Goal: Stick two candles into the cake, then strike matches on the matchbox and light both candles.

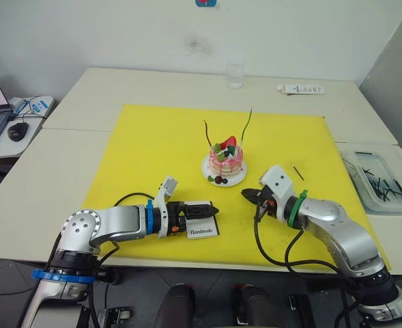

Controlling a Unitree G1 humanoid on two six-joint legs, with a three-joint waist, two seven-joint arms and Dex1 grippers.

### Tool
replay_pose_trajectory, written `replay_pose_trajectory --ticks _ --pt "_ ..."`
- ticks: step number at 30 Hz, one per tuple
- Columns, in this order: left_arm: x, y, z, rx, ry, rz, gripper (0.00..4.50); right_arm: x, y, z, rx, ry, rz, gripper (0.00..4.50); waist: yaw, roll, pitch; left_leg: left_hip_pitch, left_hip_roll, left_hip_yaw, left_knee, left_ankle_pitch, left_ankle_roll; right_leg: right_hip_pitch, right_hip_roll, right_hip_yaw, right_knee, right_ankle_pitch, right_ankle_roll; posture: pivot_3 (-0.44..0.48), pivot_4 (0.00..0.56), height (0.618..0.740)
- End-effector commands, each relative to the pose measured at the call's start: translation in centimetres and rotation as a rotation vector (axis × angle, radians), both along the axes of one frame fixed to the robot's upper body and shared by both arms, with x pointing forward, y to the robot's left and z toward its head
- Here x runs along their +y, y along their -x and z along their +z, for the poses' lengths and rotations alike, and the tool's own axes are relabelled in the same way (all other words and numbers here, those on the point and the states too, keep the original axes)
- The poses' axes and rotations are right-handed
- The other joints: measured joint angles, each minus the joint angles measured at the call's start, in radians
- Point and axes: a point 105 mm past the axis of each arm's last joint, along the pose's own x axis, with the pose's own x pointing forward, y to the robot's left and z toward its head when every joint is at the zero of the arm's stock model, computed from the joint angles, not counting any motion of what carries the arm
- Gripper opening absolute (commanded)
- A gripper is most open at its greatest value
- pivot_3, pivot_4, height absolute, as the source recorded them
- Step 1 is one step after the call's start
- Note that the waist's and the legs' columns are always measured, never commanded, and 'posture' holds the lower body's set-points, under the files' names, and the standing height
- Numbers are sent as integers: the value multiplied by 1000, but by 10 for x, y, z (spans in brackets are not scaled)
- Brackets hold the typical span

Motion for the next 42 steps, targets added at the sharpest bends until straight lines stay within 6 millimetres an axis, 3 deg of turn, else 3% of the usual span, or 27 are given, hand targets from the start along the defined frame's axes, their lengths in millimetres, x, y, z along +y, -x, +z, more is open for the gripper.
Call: replay_pose_trajectory --ticks 1,8,14,22,25,29,32,35,39,42 --pt "-1 7 -9 31 -24 -25 2138 4 5 12 -48 -30 8 0 0 0 0 0 0 0 0 0 0 0 0 0 0 0 0 0 150 740" --pt "0 8 -8 26 -22 -25 11 5 8 11 -43 -40 5 0 -2 0 0 0 0 0 0 0 -1 -1 0 0 0 -1 -1 0 150 740" --pt "2 7 7 -28 29 -48 11 2 6 16 -55 -55 -5 0 -4 0 0 0 1 0 0 0 -1 -1 1 0 1 -1 -2 0 150 740" --pt "2 3 83 -275 340 -153 11 -13 3 34 -105 -130 -63 0 -4 0 0 -5 1 0 0 0 -1 -5 2 0 1 -1 -2 0 150 740" --pt "0 9 101 -352 424 -190 11 -17 4 39 -132 -138 -65 0 -5 0 0 -6 1 0 0 0 -1 -7 3 0 1 -1 -2 0 150 740" --pt "-4 23 112 -435 480 -225 11 -36 1 40 -162 -115 -124 0 -5 0 0 -9 1 0 0 0 -1 -9 3 0 1 1 3 0 150 740" --pt "-8 27 107 -486 446 -229 11 -52 -3 38 -173 -96 -179 0 -5 0 0 -9 1 0 0 -1 -1 -9 3 0 0 1 3 0 150 740" --pt "-7 19 102 -526 411 -166 0 -68 -10 32 -194 -71 -257 570 -4 0 0 -9 1 -1 0 0 -1 -9 3 0 1 1 2 0 150 740" --pt "-8 14 98 -576 371 -115 0 -73 -23 24 -222 -53 -319 1891 -5 0 0 -8 2 -1 1 0 -1 -9 4 1 1 -1 -2 0 150 740" --pt "-7 10 98 -602 367 -68 0 -77 -35 19 -223 -63 -378 1891 -6 0 1 -9 1 0 1 0 -1 -9 4 1 1 -1 -2 0 150 740"
